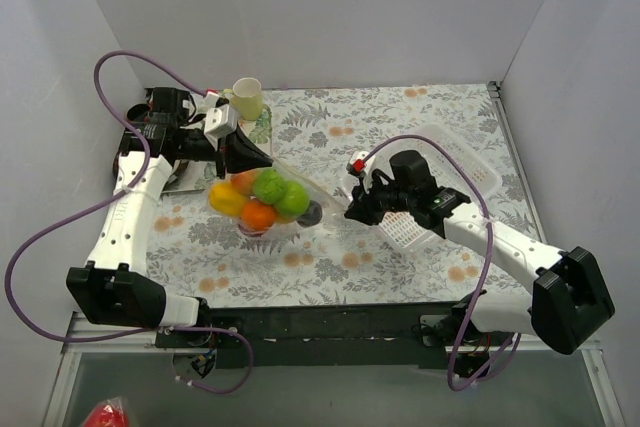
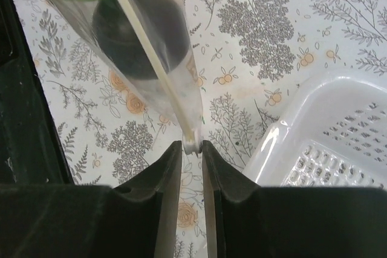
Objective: Open the zip-top bag and remove the fake food
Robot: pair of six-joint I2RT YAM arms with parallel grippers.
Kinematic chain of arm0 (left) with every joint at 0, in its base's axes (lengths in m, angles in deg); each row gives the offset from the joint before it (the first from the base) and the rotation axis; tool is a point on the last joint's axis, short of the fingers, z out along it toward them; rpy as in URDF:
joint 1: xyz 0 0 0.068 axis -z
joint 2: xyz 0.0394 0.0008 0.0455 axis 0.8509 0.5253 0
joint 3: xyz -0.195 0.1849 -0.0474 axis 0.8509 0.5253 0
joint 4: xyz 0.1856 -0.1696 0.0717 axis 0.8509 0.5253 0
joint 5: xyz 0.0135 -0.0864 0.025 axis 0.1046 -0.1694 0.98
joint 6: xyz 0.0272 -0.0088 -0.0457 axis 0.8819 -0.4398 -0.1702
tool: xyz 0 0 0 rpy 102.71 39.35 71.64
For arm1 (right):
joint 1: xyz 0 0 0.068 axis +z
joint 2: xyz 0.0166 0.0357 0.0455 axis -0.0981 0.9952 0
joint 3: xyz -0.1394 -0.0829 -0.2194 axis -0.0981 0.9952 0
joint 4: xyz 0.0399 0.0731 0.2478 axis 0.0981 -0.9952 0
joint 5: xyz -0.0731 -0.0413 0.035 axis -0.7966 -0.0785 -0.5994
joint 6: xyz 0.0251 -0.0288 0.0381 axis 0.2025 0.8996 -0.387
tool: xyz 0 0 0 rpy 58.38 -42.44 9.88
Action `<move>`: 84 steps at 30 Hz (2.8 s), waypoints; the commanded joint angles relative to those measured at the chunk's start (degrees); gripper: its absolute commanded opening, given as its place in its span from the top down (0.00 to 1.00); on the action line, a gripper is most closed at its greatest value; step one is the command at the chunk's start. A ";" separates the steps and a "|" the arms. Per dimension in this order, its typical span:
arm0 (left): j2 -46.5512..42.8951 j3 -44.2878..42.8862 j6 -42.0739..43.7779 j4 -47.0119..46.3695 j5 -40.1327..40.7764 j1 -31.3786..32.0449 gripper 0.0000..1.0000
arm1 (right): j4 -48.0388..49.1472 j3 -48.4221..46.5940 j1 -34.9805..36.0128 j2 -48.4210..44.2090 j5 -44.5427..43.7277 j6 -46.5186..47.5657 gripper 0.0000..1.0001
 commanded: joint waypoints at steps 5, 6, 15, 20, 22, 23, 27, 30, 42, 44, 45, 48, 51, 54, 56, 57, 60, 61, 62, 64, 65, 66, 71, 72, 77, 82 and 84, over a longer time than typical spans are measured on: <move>-1.75 -0.80 1.92 0.13 -5.21 -0.69 1.00 | -0.52 -2.94 -0.41 -4.10 -4.74 -2.17 0.55; -1.84 -0.18 2.45 0.74 -5.56 -0.69 1.00 | 0.35 -3.57 -0.41 -4.72 -4.83 -2.79 0.50; -5.26 15.01 13.86 5.32 -1.71 -0.69 1.00 | 8.61 -6.48 -0.32 -7.89 -4.22 -16.32 0.40; -7.02 21.70 17.21 6.37 1.99 -0.69 1.00 | 14.14 -0.50 1.43 -8.33 -2.98 -19.49 0.41; -7.29 22.59 18.09 6.99 1.47 -0.69 1.00 | 15.03 0.38 2.40 -7.98 -3.42 -19.67 0.40; -7.20 22.59 18.36 7.42 0.77 -0.69 1.00 | 15.30 0.21 3.36 -7.37 -4.20 -19.76 0.40; -6.15 21.62 19.50 9.53 -0.91 -0.78 1.00 | 16.70 -2.07 4.77 -4.47 -5.18 -19.85 0.40; -5.35 20.13 21.52 12.17 -1.52 -0.69 1.00 | 17.05 -4.27 5.56 -2.10 -4.92 -19.85 0.41; -5.62 18.63 22.14 13.32 -3.54 -0.69 1.00 | 18.90 -7.79 8.20 3.09 -4.12 -20.90 0.44; -5.62 18.72 22.05 13.32 -3.89 -0.69 1.00 | 18.90 -7.88 8.82 3.36 -4.47 -20.90 0.46; -5.53 18.72 22.14 13.40 -3.98 -0.69 1.00 | 18.47 -7.97 9.08 3.44 -5.00 -20.64 0.46; -5.62 18.90 22.14 13.67 -3.98 -0.69 1.00 | 16.02 -7.71 10.66 1.61 -11.92 -19.15 0.47; -5.79 19.07 22.23 13.67 -4.07 -0.69 1.00 | 14.08 -6.83 13.73 -2.35 -27.29 -18.79 0.39; -5.71 18.90 22.23 13.49 -4.33 -0.69 1.00 | 14.15 -4.90 17.95 -6.30 -40.92 -17.92 0.32; -5.44 18.37 22.05 13.75 -4.60 -0.60 1.00 | 14.33 -4.11 22.08 -7.98 -49.97 -17.22 0.31; -5.27 18.19 22.14 13.93 -4.86 -0.60 1.00 | 14.16 -3.93 23.31 -8.24 -54.44 -17.04 0.32; -4.83 17.23 22.14 14.63 -5.56 -0.60 1.00 | 12.75 -4.54 28.57 -6.41 -62.09 -17.73 0.45; -4.74 17.05 22.14 14.81 -5.57 -0.60 1.00 | 12.40 -4.72 29.20 -5.96 -63.17 -18.00 0.49; -4.74 16.70 22.14 14.98 -5.65 -0.69 1.00 | 12.40 -4.80 29.73 -5.52 -63.88 -18.52 0.53; -4.91 16.52 21.96 14.99 -5.65 -0.60 1.00 | 12.83 -5.24 30.79 -4.47 -63.54 -19.05 0.65; -5.09 16.44 21.96 14.99 -5.65 -0.60 1.00 | 13.10 -5.42 31.05 -4.20 -63.28 -19.14 0.69; -5.26 16.35 21.88 14.99 -5.65 -0.60 1.00 | 13.45 -5.59 31.32 -3.51 -62.66 -19.23 0.74; -5.62 16.26 21.61 14.81 -5.74 -0.60 1.00 | 14.42 -7.09 31.41 -2.18 -60.64 -19.41 0.76; -5.62 16.17 21.61 14.81 -5.74 -0.69 1.00 | 14.59 -7.18 31.41 -1.75 -59.77 -19.41 0.77; -5.70 16.17 21.61 14.98 -6.09 -0.69 1.00 | 15.82 -8.41 31.41 0.01 -58.01 -19.58 0.77; -6.14 15.91 21.52 14.90 -6.53 -0.51 1.00 | 15.91 -10.51 31.41 2.91 -56.51 -19.76 0.75; -6.23 16.00 21.35 14.81 -6.62 -0.51 1.00 | 15.83 -11.74 31.32 4.49 -54.84 -20.37 0.71</move>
